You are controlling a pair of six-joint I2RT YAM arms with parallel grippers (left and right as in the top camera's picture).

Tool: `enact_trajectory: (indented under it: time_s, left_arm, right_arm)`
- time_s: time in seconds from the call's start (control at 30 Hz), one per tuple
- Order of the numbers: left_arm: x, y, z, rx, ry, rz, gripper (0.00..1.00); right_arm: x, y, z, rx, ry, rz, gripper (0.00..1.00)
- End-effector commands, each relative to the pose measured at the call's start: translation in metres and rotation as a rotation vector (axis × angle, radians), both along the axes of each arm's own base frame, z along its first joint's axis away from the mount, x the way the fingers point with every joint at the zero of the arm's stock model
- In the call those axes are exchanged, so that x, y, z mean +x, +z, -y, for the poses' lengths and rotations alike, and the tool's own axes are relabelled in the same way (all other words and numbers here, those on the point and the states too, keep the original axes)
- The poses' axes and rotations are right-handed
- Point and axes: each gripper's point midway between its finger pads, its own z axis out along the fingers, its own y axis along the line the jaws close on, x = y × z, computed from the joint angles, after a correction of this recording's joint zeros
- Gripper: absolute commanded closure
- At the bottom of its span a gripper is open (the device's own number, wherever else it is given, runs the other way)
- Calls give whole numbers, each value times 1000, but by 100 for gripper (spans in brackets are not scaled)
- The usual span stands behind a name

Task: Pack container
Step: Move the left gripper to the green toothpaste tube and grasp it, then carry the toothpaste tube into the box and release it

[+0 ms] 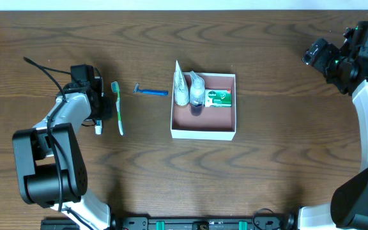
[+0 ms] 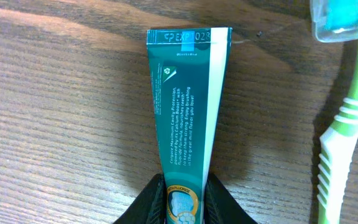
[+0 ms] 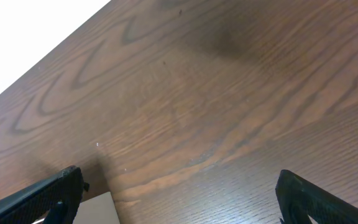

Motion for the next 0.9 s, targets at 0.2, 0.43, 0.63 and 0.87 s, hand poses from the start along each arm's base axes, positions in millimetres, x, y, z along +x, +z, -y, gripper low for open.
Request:
enact_trajectory:
  time_s: [0.2,0.43,0.63,0.87]
  left_arm:
    - [2,17,10,-74,54,45,81]
    - [16,70,49,-277,-34,197,81]
    - [8,127,91,-426,-154,310,81]
    - [-16,185,149,-548,-341,407,81]
  right_arm:
    - [1,12,4,-19,-1,29,1]
    - [1,12,4,-19,-1,29,1]
    - [1,12,4,-19,-1,29,1]
    - [1,12,4,-19,-1,29,1]
